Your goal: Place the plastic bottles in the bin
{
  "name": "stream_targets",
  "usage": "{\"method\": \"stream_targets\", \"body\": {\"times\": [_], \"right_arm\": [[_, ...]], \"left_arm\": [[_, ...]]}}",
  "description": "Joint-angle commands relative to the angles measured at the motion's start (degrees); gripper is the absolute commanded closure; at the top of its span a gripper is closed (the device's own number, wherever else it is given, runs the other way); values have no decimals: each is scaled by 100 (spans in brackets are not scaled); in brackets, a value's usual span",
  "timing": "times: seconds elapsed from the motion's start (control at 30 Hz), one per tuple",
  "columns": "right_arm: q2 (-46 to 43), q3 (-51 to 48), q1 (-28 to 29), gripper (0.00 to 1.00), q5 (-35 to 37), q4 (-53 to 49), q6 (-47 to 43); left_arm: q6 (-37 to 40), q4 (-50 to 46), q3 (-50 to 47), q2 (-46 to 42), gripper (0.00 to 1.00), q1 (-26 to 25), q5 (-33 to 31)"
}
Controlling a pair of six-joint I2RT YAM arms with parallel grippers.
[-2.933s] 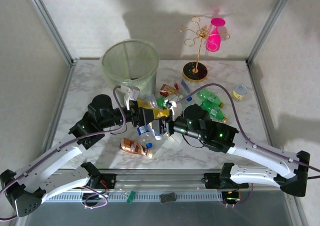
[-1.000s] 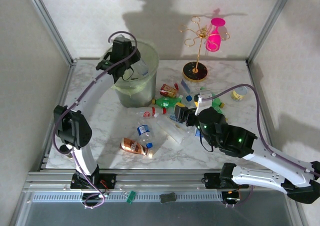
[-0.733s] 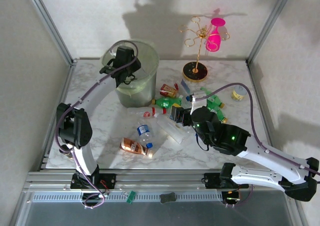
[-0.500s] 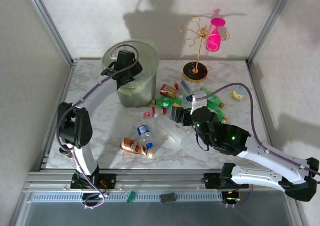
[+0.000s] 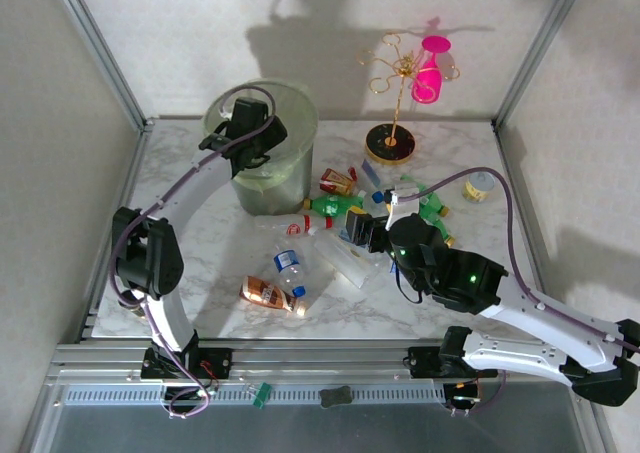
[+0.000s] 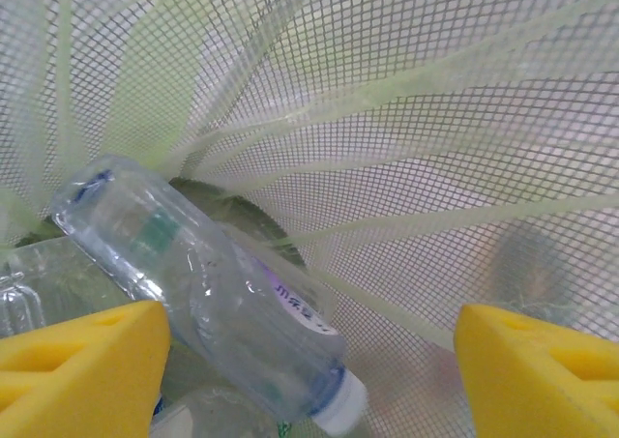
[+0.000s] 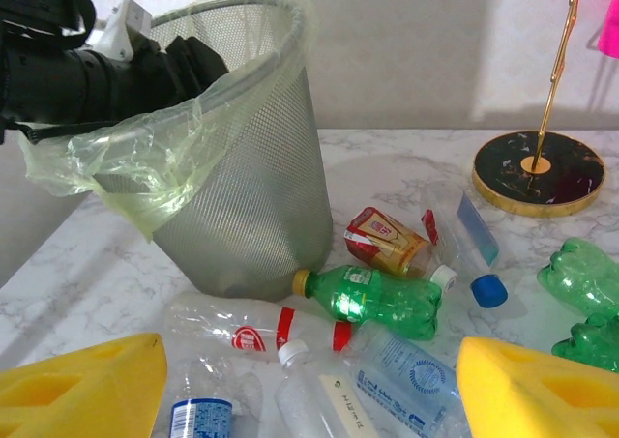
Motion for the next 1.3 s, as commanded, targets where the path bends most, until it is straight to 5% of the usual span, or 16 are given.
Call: {"method": "stream_targets", "body": {"times": [0.0, 0.3, 0.67, 0.9, 1.27], "right_arm": [[-92, 34, -22, 21, 48, 6, 113], [-45, 82, -23, 21, -95, 29, 56], [217, -165, -23, 21, -470, -24, 88], [729, -265, -26, 24, -1121, 25, 86], [539, -547, -36, 26, -787, 218, 227]], "left_arm": [[69, -179, 320, -595, 21, 31, -244], [540, 16, 159, -1588, 19, 32, 283], [968, 1164, -1721, -3697, 27, -378, 1556], [536, 624, -2536, -4587, 30, -936, 1268], [564, -444, -3450, -5367, 31, -1127, 1524]]}}
